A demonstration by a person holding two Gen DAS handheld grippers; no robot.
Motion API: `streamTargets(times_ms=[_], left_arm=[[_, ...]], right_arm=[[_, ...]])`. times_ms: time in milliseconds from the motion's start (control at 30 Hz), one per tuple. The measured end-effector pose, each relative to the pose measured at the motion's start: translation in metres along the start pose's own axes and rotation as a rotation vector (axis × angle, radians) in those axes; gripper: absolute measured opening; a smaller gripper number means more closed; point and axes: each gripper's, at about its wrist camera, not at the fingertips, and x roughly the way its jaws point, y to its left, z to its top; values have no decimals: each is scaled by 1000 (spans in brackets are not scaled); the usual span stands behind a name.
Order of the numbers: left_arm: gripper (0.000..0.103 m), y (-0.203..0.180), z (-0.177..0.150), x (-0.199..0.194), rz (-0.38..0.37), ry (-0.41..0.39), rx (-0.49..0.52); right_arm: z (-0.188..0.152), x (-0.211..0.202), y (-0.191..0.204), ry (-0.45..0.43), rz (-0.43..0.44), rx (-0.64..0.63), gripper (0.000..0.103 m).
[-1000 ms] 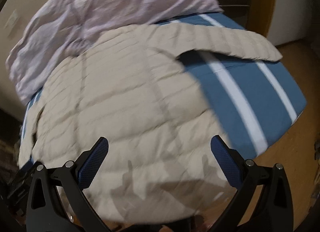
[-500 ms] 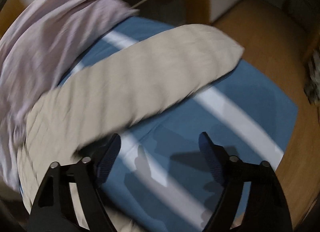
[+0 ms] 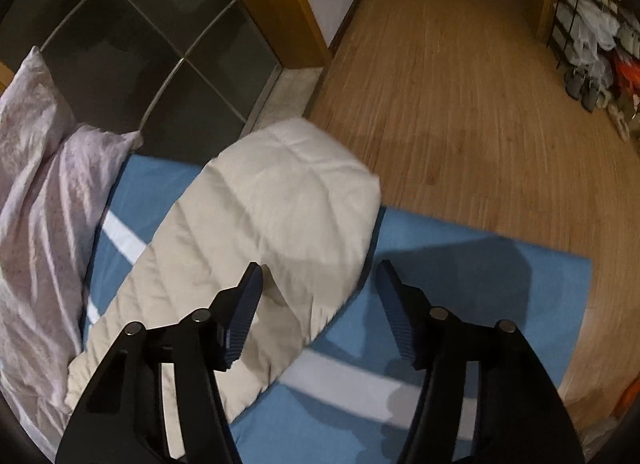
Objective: Fold large clothes
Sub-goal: 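Grasp the sleeve cuff nearest the right tool with the right gripper and lift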
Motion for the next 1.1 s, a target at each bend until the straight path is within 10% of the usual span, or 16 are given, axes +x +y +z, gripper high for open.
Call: streamTargets(times_ms=[367, 733, 1100], left_arm=[[101, 1, 6, 2, -13, -3, -15], [101, 12, 14, 0, -63, -5, -76], [97, 23, 41, -5, -180, -14, -170]], right_arm=[[1, 0, 9, -55, -5, -86, 8], [-26, -48, 105, -172, 173, -392, 4], [-170, -64, 231, 60, 535, -730, 4]])
